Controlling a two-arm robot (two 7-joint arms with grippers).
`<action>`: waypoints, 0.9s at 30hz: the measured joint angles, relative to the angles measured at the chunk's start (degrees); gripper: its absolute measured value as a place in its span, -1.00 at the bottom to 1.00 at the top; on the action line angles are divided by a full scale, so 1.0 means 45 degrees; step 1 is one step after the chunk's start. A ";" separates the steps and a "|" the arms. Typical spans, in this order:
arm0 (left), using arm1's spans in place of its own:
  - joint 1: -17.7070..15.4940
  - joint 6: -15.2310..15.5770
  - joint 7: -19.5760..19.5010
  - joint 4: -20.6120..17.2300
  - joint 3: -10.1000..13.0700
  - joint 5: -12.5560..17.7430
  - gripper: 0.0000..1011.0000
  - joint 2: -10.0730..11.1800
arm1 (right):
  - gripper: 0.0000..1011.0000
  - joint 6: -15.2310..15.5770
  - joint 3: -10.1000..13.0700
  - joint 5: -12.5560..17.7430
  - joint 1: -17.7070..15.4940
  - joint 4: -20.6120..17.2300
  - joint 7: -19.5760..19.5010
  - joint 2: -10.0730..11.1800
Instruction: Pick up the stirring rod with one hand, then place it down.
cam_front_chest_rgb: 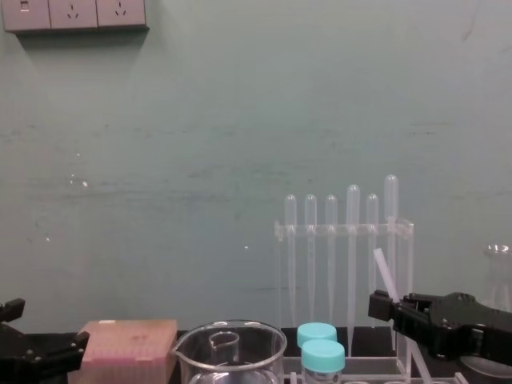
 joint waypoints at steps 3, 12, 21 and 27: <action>0.0001 0.0000 0.0000 0.0000 0.0000 0.0000 0.98 0.0000 | -0.87 -0.0010 0.0005 0.0005 -0.0003 -0.0004 0.0002 0.0000; 0.0001 0.0000 0.0001 0.0000 0.0000 0.0000 0.98 0.0000 | -0.41 -0.0029 0.0018 0.0016 -0.0013 -0.0017 0.0005 0.0000; 0.0001 0.0000 0.0000 0.0001 0.0000 0.0000 0.98 0.0000 | 0.18 -0.0036 0.0019 0.0031 -0.0014 -0.0022 0.0005 0.0000; 0.0001 0.0000 0.0000 0.0001 0.0000 0.0000 0.98 0.0000 | 0.53 -0.0042 0.0019 0.0031 -0.0015 -0.0022 0.0006 0.0000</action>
